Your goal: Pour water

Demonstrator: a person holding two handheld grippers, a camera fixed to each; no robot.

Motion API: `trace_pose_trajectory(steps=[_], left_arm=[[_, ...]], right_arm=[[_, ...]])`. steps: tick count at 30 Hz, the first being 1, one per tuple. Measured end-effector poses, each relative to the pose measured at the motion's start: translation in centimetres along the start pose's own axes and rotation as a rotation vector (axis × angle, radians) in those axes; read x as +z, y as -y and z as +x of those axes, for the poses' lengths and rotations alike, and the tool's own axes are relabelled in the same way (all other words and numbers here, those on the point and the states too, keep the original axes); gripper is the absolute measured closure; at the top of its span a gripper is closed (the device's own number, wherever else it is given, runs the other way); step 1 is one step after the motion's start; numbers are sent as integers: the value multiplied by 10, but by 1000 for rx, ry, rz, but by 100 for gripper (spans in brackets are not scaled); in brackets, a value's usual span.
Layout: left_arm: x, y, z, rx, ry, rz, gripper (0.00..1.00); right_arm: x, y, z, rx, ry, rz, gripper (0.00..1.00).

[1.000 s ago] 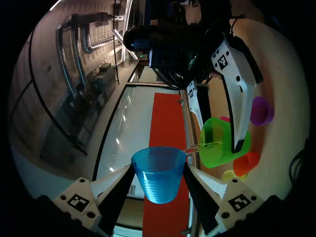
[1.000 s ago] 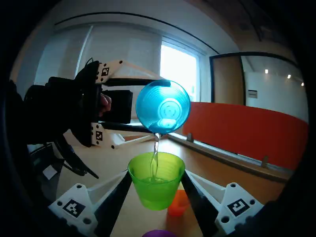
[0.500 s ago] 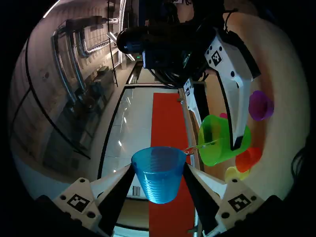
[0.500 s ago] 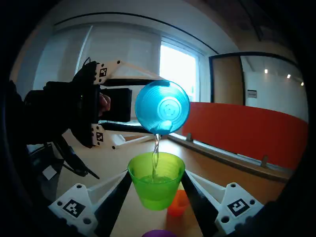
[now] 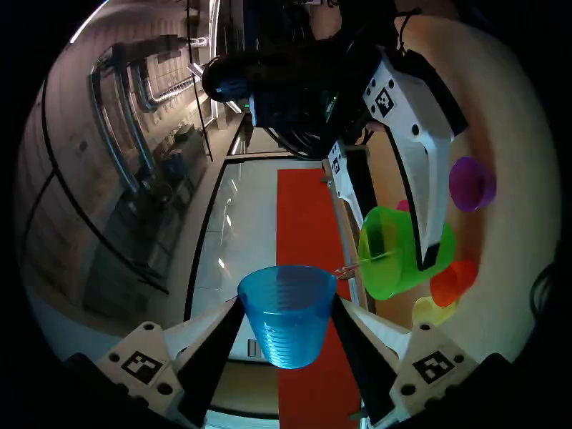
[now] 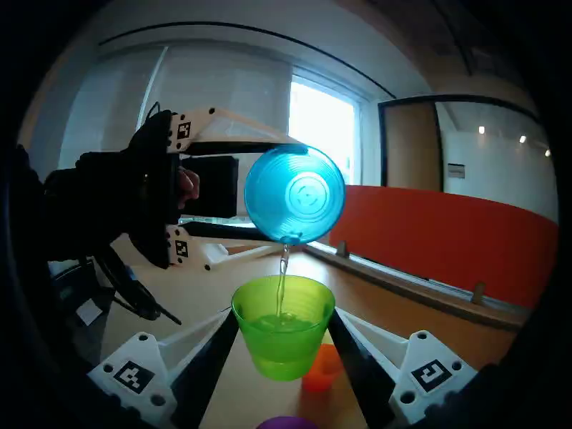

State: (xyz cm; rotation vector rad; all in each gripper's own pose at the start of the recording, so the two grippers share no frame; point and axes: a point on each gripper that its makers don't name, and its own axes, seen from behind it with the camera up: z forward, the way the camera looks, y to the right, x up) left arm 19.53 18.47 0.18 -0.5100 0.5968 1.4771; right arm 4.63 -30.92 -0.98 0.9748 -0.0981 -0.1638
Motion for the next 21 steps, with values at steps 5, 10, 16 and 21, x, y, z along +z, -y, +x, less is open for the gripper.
trace_pose_trajectory(steps=[5, 10, 16, 21], left_arm=[[0, -2, 0, 5, 1, 3, 15], [1, 0, 0, 4, 0, 6, 15], [3, 3, 1, -8, -3, 8, 15], [3, 3, 2, -34, -1, 11, 15]], right_arm=[[-1, -1, 1, 0, 0, 0, 11], [-1, -1, 1, -1, 0, -1, 12], [-1, -1, 1, 0, 0, -3, 11], [-2, -2, 1, -1, 0, -4, 12]])
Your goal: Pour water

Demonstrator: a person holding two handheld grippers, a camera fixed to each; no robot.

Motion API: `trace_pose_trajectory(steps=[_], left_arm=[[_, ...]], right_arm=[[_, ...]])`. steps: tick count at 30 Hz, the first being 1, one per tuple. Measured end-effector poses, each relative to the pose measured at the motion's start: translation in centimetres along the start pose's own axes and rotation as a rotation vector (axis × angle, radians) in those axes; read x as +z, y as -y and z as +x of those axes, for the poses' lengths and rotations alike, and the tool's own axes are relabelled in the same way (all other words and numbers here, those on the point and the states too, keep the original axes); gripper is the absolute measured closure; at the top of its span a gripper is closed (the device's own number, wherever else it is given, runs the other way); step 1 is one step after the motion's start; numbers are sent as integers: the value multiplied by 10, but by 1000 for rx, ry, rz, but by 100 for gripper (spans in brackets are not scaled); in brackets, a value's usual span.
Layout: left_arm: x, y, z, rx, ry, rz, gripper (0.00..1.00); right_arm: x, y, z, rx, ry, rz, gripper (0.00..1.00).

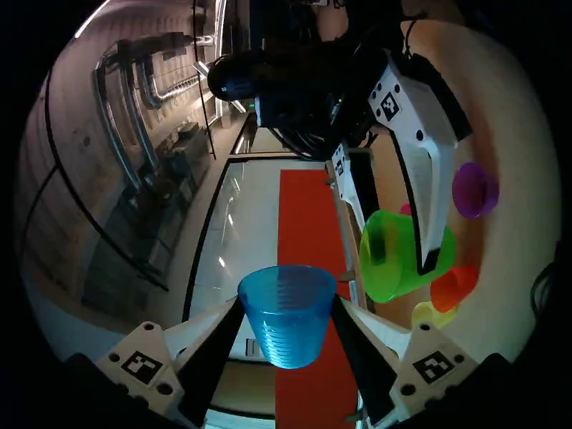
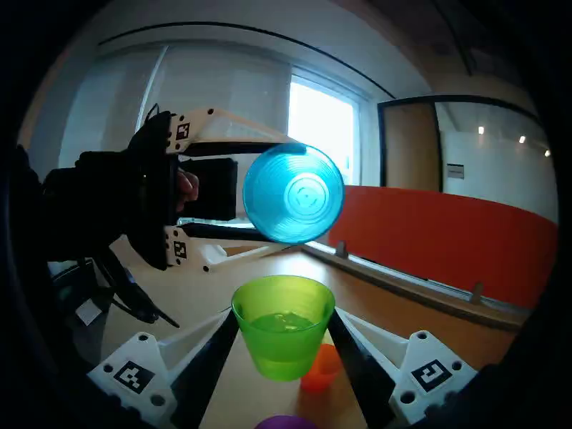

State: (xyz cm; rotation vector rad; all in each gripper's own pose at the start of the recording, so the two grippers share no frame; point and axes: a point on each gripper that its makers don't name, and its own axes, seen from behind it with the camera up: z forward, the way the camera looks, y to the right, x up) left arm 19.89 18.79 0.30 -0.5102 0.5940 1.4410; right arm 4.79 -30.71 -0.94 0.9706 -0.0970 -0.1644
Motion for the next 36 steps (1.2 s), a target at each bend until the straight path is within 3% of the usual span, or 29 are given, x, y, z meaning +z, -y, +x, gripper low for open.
trace_pose_trajectory(steps=[7, 15, 21, 36], left_arm=[[-2, -4, -8, -92, 32, 6, 15], [-4, -10, -17, -262, 57, 16, 15], [-6, -12, -21, -362, 65, 25, 15], [-15, -21, -31, -736, 79, 26, 15]], right_arm=[[-1, -1, 0, 0, 1, -4, 11], [-3, -2, 0, 1, -3, -9, 11], [-4, -1, 1, 1, -4, -11, 11], [-7, -3, 1, 2, -11, -17, 11]])
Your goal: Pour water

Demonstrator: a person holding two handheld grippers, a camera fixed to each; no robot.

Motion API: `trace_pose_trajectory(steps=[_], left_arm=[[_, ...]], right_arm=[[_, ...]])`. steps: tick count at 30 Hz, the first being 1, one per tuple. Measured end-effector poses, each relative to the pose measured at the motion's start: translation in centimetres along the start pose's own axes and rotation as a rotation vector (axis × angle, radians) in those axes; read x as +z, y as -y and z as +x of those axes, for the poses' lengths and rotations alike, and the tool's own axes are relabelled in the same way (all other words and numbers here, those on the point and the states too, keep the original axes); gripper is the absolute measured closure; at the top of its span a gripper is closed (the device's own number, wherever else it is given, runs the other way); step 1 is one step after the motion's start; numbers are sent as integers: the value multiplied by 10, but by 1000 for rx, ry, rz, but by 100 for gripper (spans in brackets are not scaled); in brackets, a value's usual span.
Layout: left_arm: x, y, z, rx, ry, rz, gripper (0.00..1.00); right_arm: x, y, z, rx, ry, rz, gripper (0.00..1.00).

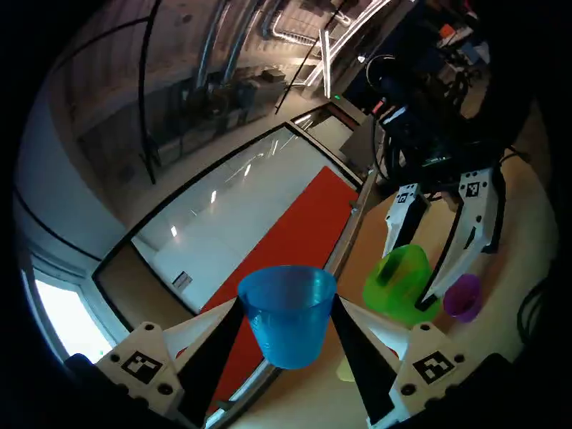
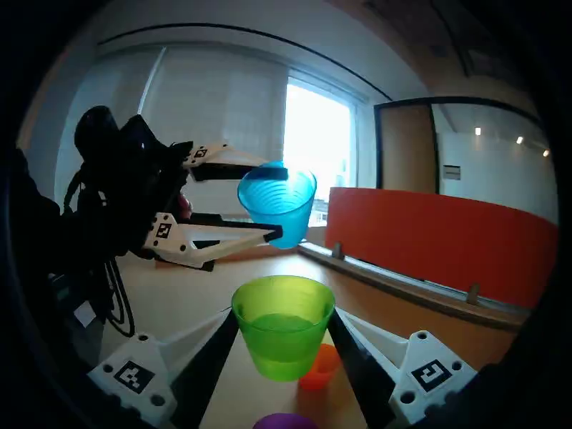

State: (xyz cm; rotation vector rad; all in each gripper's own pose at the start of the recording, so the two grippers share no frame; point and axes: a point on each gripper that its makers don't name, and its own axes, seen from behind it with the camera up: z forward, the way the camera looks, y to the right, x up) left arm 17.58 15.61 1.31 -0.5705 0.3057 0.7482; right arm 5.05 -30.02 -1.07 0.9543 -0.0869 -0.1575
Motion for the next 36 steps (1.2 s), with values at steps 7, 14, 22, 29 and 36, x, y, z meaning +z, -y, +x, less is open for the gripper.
trace_pose_trajectory(steps=[7, 14, 22, 29, 36], left_arm=[[2, 1, -2, -216, 12, -6, 15], [1, 3, -5, -374, 24, -14, 15], [-3, 7, -11, -558, 39, -24, 15], [-3, 3, -15, -693, 60, -42, 15], [-4, 1, -12, -804, 54, -66, 15]], right_arm=[[-1, 1, 2, -2, -2, 0, 11], [-3, 2, 9, 0, -15, -1, 12], [-6, 2, 13, -5, -22, -7, 12], [-9, 4, 20, -8, -31, -10, 12], [-10, 6, 25, -12, -36, -5, 11]])
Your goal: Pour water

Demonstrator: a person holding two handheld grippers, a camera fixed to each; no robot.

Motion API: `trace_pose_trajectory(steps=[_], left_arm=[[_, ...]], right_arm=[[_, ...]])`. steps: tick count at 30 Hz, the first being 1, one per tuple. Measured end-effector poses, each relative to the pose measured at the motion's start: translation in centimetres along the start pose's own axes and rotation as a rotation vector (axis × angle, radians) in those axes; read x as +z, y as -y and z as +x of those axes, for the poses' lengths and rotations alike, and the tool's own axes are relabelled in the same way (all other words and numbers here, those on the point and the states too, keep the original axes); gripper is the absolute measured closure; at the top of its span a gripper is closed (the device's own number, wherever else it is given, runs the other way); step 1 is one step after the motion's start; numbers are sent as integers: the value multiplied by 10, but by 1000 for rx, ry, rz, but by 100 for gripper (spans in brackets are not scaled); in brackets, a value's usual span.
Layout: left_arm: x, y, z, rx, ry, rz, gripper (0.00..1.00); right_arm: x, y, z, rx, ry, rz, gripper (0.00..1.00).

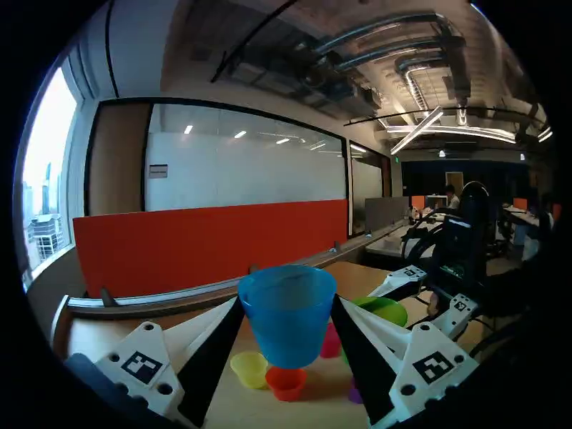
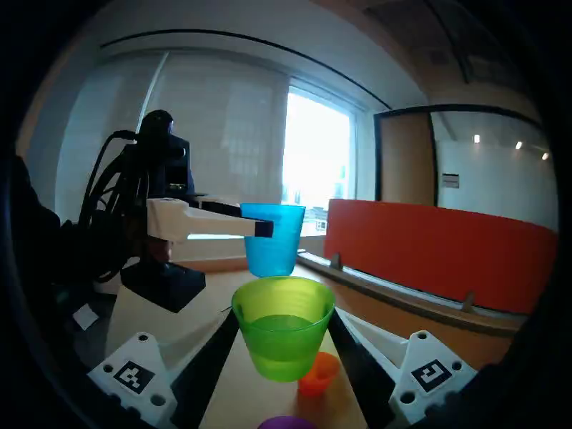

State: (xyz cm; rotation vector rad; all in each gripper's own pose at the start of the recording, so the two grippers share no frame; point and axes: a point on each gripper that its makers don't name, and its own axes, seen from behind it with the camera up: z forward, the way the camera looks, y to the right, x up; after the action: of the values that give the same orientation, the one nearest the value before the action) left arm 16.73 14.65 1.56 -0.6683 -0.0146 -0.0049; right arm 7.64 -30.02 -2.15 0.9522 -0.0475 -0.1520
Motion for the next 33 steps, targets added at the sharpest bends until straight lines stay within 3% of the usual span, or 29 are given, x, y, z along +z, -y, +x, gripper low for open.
trace_pose_trajectory(steps=[18, 33], left_arm=[[-9, 11, -27, -9, 91, 5, 15], [-17, 19, -61, 30, 176, 15, 15]], right_arm=[[-2, 2, 1, 9, 20, 8, 11], [-1, 1, -10, 39, 62, 18, 11]])
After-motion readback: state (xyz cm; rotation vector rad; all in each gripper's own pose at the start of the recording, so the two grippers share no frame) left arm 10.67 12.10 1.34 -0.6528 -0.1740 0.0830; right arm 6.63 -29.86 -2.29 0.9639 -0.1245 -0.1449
